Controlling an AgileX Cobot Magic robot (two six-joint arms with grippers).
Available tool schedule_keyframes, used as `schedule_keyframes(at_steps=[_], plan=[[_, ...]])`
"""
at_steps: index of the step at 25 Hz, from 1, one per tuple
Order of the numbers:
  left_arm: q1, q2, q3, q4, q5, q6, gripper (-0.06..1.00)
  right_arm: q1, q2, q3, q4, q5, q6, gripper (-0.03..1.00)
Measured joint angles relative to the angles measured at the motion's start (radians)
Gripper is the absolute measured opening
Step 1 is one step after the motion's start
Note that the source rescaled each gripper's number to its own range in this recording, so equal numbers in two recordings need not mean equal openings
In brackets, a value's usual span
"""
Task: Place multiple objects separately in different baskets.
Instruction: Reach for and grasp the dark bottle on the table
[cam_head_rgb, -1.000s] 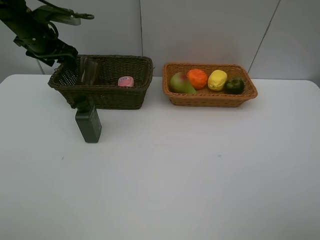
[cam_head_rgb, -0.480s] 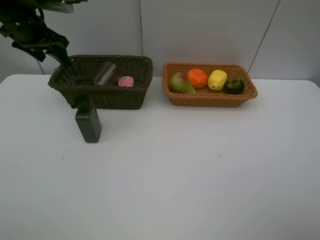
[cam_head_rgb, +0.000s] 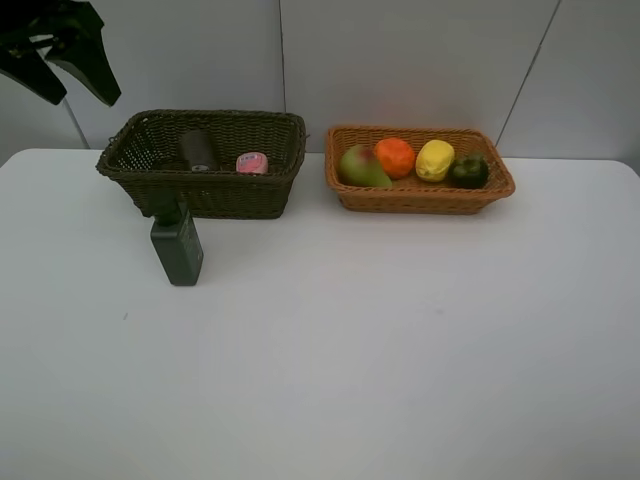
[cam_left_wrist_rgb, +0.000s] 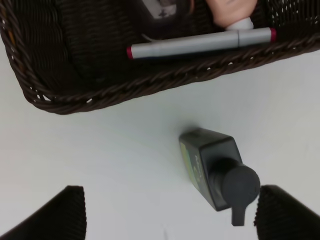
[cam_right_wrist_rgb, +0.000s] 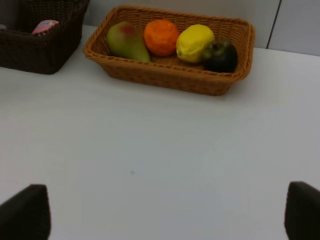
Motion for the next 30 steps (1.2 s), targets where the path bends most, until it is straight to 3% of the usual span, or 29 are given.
schedule_keyframes(at_steps=[5,9,13,17,30], plan=[[-0.022,-0.032,0.01,0.004,0.004,-0.065,0.9,0.0,0.0,0.0,0.0,0.0,0.0,0.99],[-0.13,-0.037,0.053,0.031,0.005,-0.09,0.9,0.0,0.0,0.0,0.0,0.0,0.0,0.99],[-0.265,-0.034,0.078,0.178,0.008,-0.18,0.9,0.0,0.0,0.0,0.0,0.0,0.0,0.99],[-0.341,-0.024,0.078,0.309,0.009,-0.298,0.9,0.0,0.0,0.0,0.0,0.0,0.0,0.99],[-0.349,0.083,0.078,0.285,0.013,-0.367,0.9,0.0,0.0,0.0,0.0,0.0,0.0,0.99]])
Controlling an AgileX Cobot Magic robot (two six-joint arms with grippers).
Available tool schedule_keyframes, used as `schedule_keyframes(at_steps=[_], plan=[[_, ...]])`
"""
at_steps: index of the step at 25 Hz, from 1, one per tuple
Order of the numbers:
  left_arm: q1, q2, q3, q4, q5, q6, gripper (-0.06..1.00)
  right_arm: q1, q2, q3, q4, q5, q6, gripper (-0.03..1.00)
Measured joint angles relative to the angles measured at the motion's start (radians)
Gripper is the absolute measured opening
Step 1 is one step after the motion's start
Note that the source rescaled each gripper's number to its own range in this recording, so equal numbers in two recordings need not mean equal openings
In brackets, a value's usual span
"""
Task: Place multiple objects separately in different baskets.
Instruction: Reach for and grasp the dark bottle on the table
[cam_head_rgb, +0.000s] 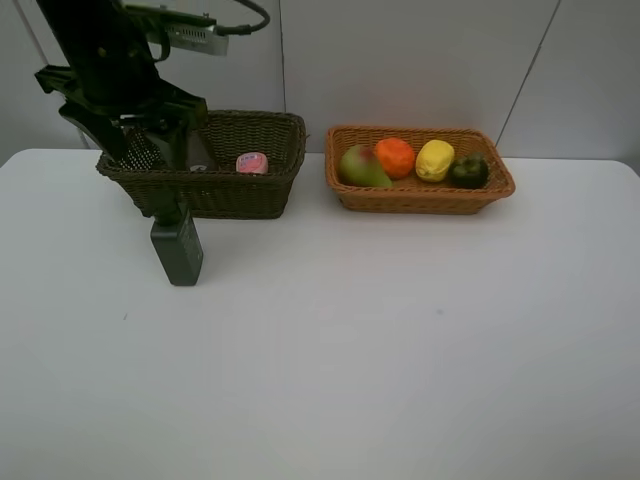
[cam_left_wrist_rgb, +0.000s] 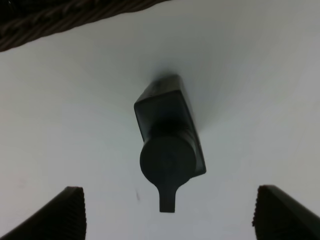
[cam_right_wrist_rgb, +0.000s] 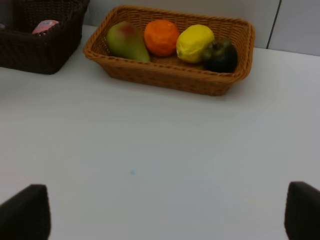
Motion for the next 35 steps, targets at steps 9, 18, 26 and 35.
schedule_keyframes(at_steps=[9,18,26,35], plan=[[0.0,0.093,0.015,0.0,-0.052,-0.019,0.9,0.0,0.0,0.0,0.0,0.0,0.0,0.99],[0.0,0.15,0.077,-0.009,-0.143,-0.043,0.9,0.0,0.0,0.0,0.0,0.0,0.0,0.99],[0.0,0.19,0.117,-0.011,-0.235,-0.043,0.9,0.0,0.0,0.0,0.0,0.0,0.0,0.99],[0.0,0.19,0.117,-0.011,-0.248,-0.044,0.9,0.0,0.0,0.0,0.0,0.0,0.0,0.99]])
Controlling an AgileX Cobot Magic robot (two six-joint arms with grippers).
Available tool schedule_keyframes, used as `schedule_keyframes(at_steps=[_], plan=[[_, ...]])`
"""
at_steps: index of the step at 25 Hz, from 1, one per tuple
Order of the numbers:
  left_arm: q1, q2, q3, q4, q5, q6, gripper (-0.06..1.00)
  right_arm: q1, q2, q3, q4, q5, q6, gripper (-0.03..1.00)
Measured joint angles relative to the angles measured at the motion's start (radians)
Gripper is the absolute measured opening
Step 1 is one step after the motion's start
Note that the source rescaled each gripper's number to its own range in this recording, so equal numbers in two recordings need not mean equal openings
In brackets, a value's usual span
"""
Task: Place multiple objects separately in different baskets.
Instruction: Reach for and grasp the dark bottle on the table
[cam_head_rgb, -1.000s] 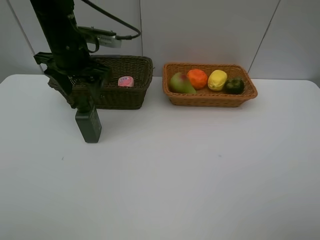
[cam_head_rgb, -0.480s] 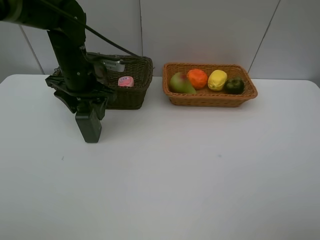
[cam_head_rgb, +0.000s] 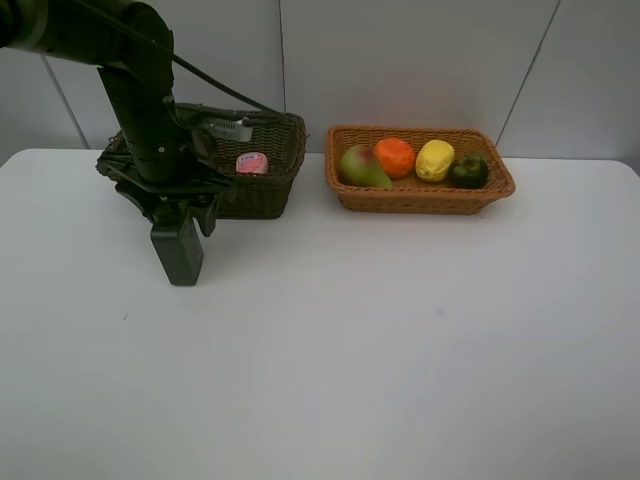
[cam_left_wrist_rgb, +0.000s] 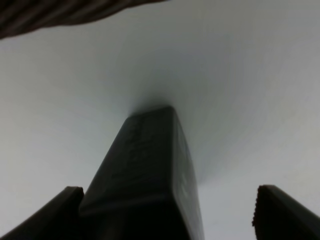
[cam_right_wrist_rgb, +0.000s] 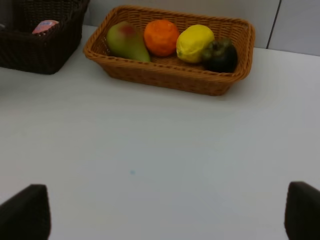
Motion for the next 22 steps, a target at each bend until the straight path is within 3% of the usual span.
schedule_keyframes(at_steps=[6,11,22], plan=[[0.0,0.0,0.0,0.0,0.033,0.0,0.85,0.0,0.0,0.0,0.0,0.0,0.0,0.99],[0.0,0.0,0.0,0.003,0.046,0.001,0.52,0.0,0.0,0.0,0.0,0.0,0.0,0.99],[0.0,0.0,0.0,0.002,0.046,0.012,0.52,0.0,0.0,0.0,0.0,0.0,0.0,0.99]])
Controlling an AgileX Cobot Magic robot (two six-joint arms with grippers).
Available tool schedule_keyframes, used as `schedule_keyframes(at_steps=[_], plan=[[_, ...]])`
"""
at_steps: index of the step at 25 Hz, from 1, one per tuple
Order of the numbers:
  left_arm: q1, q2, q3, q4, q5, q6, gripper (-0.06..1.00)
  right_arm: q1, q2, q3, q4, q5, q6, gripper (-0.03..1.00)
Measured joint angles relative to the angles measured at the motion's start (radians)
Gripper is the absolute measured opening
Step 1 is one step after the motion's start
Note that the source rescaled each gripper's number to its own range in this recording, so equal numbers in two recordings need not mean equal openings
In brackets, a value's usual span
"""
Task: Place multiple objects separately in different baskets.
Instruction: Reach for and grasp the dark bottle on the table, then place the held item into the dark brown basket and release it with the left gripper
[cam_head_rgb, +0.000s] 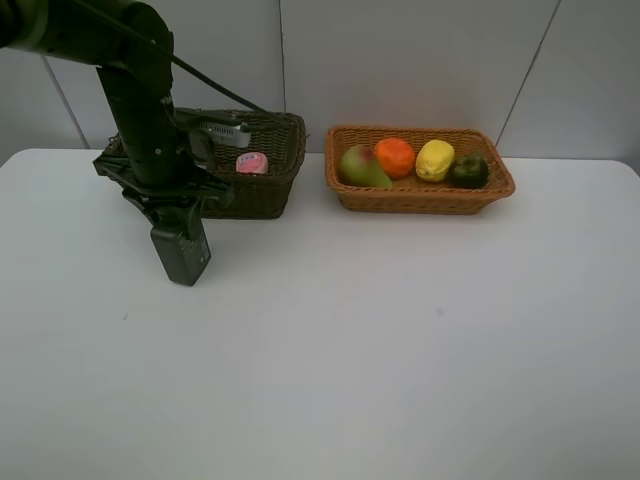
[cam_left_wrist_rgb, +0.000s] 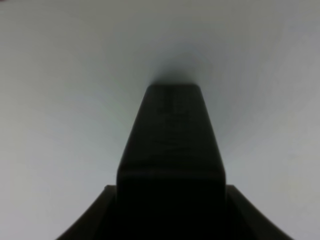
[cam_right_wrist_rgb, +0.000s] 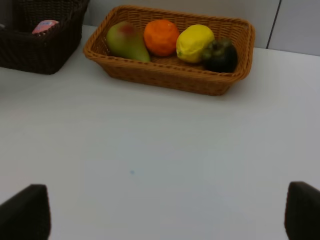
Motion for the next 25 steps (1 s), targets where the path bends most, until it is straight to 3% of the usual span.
schedule_keyframes(at_steps=[10,15,20,25], plan=[[0.0,-0.001,0.0,0.0,0.005,0.023,0.52,0.0,0.0,0.0,0.0,0.0,0.0,0.99],[0.0,-0.048,-0.01,-0.001,0.064,0.027,0.52,0.0,0.0,0.0,0.0,0.0,0.0,0.99],[0.0,-0.079,-0.131,-0.002,0.19,0.039,0.52,0.0,0.0,0.0,0.0,0.0,0.0,0.99],[0.0,-0.086,-0.289,-0.017,0.196,0.05,0.52,0.0,0.0,0.0,0.0,0.0,0.0,0.99]])
